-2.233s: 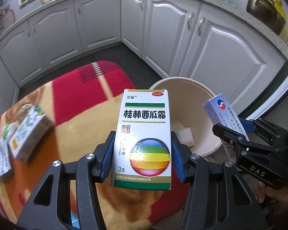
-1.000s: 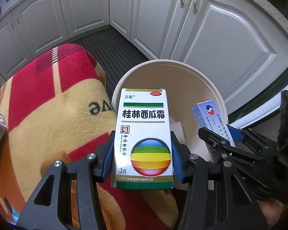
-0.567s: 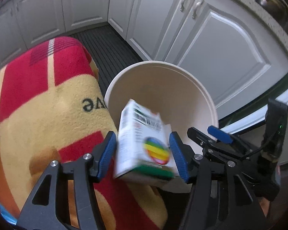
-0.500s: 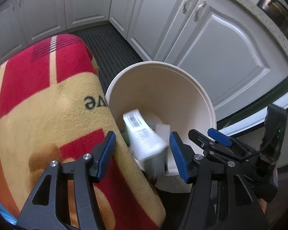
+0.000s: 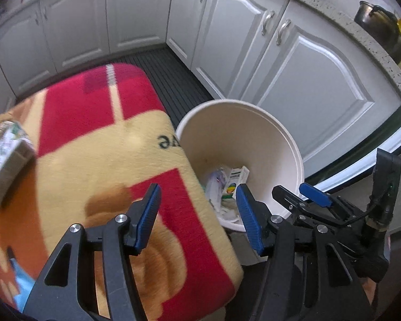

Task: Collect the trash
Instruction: 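Move both open tools back over the table toward the wrapper and carton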

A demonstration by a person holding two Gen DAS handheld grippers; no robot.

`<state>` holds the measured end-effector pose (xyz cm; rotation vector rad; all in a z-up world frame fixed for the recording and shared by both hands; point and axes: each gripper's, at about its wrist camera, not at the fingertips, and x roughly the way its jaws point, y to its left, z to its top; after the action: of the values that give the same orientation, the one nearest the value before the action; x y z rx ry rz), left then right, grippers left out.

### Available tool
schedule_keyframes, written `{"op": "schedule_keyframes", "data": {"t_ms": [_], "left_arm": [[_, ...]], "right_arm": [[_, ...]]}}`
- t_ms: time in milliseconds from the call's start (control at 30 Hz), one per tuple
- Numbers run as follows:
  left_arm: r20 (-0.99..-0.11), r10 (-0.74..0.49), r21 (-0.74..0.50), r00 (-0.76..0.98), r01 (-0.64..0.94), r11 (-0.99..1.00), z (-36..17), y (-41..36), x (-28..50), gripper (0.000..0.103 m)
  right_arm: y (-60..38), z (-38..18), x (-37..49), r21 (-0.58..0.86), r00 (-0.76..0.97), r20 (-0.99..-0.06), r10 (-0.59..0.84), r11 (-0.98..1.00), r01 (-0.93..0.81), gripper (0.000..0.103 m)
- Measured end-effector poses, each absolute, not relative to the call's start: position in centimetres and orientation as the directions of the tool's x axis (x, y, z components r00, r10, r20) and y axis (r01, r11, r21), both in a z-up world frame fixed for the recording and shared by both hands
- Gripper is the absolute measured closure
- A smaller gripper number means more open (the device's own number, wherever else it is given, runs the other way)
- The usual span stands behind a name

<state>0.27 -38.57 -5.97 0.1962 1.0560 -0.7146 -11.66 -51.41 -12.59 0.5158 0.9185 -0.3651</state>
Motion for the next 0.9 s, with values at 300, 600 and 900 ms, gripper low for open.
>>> {"op": "schedule_keyframes", "data": {"t_ms": [300,600,900], "left_arm": [[-0.803,-0.414,-0.093,0.429,0.597,0.797,-3.1,-33.9,-0.8,0.046],[-0.79,-0.344,-0.039,0.508,0.518,0.854,-2.4,-27.7,-0.4,0.046],[-0.811,-0.275,-0.052,0.516,0.405,0.913,-3.0,-19.1,2.3,0.046]], "right_arm": [[-47.6,-9.8,-11.1,0.252,0.598,-0.798,-0.07,0.863,0.437,0.032],[-43.2,-7.8,-9.3,0.252,0.629,-0.777,-0.03,0.901,0.354,0.03],[-37.7,-7.4,-5.8,0.251,0.63,-0.775,0.05,0.939,0.233,0.027]]}}
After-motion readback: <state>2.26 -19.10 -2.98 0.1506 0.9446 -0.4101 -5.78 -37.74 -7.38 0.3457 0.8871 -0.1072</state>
